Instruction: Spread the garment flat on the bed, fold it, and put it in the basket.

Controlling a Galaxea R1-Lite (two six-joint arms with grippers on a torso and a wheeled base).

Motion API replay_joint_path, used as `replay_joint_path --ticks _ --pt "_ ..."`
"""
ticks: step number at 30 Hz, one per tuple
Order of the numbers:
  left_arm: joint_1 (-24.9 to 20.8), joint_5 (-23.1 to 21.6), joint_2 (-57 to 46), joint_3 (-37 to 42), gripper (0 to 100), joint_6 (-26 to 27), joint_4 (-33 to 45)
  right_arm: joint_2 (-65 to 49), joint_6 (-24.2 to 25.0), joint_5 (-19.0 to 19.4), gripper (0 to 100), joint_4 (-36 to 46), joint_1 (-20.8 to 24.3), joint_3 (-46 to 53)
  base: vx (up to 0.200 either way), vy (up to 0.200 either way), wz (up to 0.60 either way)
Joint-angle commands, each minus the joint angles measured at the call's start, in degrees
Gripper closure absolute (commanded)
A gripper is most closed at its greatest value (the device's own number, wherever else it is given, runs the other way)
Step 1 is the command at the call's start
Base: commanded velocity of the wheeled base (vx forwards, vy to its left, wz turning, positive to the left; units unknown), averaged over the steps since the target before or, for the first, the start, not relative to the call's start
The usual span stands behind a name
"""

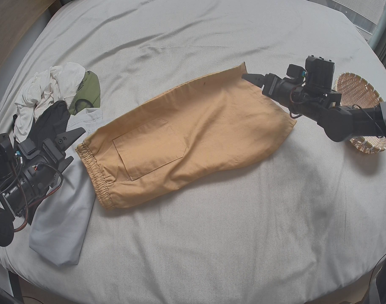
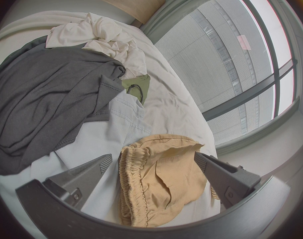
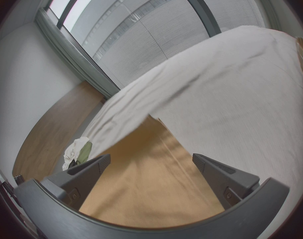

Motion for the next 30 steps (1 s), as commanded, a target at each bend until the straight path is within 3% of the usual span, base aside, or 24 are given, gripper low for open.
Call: replay_joint_path --ticks 1,8,13,20,30 --pt "-4.45 -1.56 -6.82 4.72 0 0.00 -0.02 -12.85 0.18 -2.05 0 -2.25 -1.63 14.66 0.000 0.000 0.00" --pt "-6.30 -1.64 -7.87 5.43 0 0.26 -0.02 -21.90 0.18 -2.23 0 0.74 -3.03 23.27 0.000 0.000 0.00" --pt "-7.00 -1.56 -8.05 5.51 0 0.35 -0.11 -22.43 0.88 -2.05 0 1.00 -2.86 29.25 0.000 0.000 0.00" --pt "-7.26 -1.29 -8.05 5.69 0 0.35 -0.11 -20.15 8.00 -2.23 0 1.00 -1.63 31.36 0.000 0.000 0.00" --pt "-7.17 -1.29 -7.96 5.51 0 0.35 -0.02 -12.32 13.36 -2.85 0 -2.25 -1.63 30.92 0.000 0.000 0.00"
